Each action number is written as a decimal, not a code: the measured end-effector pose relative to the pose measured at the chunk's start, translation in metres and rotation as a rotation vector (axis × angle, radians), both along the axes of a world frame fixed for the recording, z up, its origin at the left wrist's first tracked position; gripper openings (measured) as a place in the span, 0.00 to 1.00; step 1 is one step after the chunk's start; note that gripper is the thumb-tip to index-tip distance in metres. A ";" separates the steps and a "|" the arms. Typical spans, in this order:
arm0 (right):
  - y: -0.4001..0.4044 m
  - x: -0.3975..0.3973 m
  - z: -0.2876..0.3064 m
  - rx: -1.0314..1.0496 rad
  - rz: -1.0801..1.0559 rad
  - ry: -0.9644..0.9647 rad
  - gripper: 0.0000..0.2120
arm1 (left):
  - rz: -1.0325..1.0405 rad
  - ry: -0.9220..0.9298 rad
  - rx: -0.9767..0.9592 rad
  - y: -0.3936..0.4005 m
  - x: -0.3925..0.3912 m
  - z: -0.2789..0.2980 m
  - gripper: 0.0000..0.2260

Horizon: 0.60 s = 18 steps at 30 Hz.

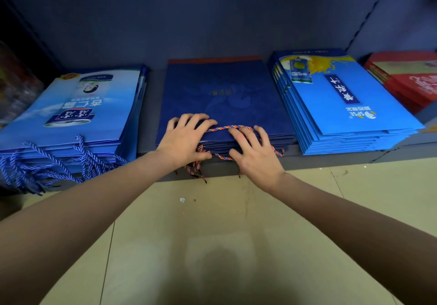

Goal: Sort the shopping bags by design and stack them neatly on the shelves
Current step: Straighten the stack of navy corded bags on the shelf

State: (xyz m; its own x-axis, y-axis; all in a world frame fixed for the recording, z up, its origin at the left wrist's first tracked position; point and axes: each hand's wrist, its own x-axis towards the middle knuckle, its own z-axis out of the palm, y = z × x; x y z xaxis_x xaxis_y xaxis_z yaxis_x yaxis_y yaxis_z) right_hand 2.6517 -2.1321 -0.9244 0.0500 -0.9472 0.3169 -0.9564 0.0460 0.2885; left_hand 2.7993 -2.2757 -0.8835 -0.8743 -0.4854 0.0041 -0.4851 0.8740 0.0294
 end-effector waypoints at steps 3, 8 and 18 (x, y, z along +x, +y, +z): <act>-0.003 -0.001 0.002 -0.030 0.010 -0.037 0.07 | -0.041 -0.065 -0.030 -0.005 0.005 0.002 0.37; -0.004 -0.012 0.019 -0.035 0.090 -0.316 0.09 | -0.090 -0.128 -0.010 -0.011 0.004 0.015 0.37; -0.006 -0.024 0.051 -0.114 0.105 -0.284 0.08 | -0.187 -0.037 0.033 -0.030 0.006 0.062 0.30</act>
State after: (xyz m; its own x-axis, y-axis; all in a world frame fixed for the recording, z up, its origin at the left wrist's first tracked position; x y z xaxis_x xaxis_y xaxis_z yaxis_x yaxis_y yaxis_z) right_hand 2.6280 -2.1379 -0.8738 0.0403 -0.8992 0.4356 -0.9991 -0.0408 0.0081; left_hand 2.8052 -2.3059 -0.8214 -0.9487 -0.3133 -0.0431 -0.3151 0.9480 0.0442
